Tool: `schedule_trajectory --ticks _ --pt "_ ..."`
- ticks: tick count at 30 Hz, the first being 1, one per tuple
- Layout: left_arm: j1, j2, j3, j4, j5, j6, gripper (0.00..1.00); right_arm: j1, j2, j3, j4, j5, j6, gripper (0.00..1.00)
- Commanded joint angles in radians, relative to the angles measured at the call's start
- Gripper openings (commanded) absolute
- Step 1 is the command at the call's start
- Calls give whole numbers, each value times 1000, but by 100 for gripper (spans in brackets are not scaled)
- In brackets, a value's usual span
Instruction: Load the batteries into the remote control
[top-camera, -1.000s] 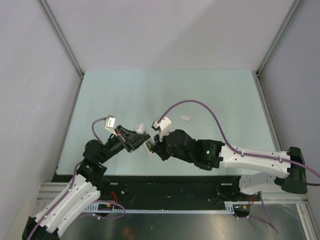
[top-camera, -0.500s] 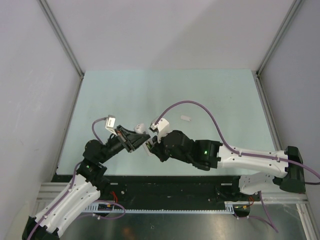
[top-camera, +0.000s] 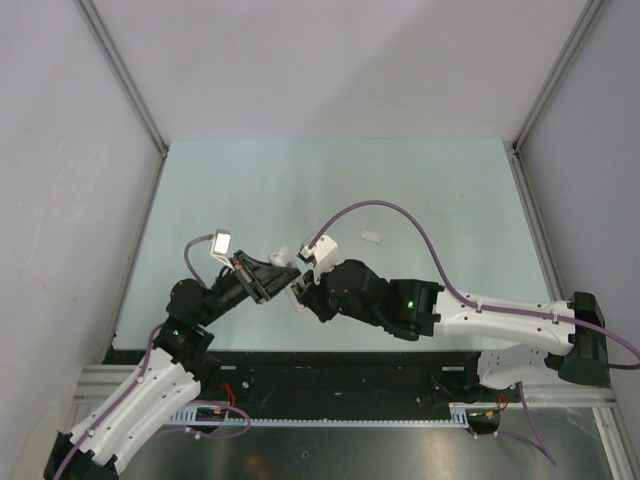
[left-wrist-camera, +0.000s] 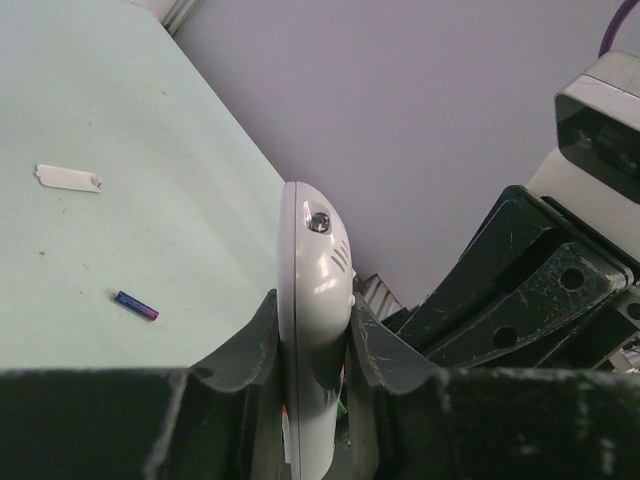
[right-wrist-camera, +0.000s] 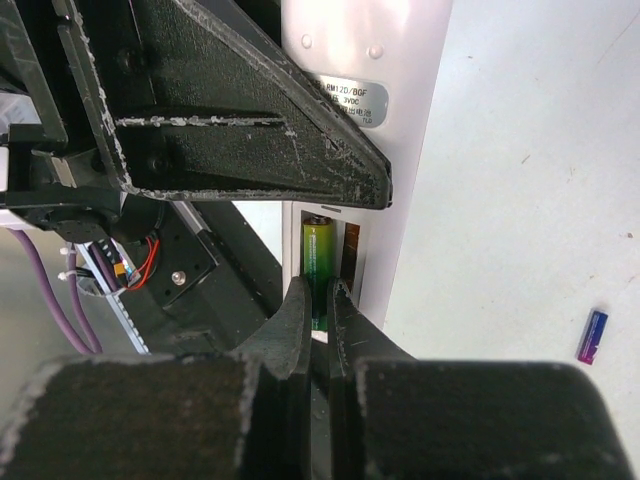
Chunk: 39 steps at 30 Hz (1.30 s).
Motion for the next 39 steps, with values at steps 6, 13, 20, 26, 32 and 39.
schedule_trajectory --ticks 6,13,20,26,32,39 --pt "-44 1 64 91 60 -106 0 -19 19 46 119 54 -24 0" --pt "-64 11 81 114 58 -135 0 -17 23 46 169 69 -30 0" --pt "-69 6 83 120 53 -157 0 -17 23 45 197 109 -24 0" --pt "-77 1 75 142 20 -187 0 -19 -1 15 269 154 17 0" --pt "-78 8 76 191 -16 -221 0 -45 -9 -14 332 114 76 0" --pt "-81 31 84 244 -40 -267 0 -57 -21 -51 392 112 114 0"
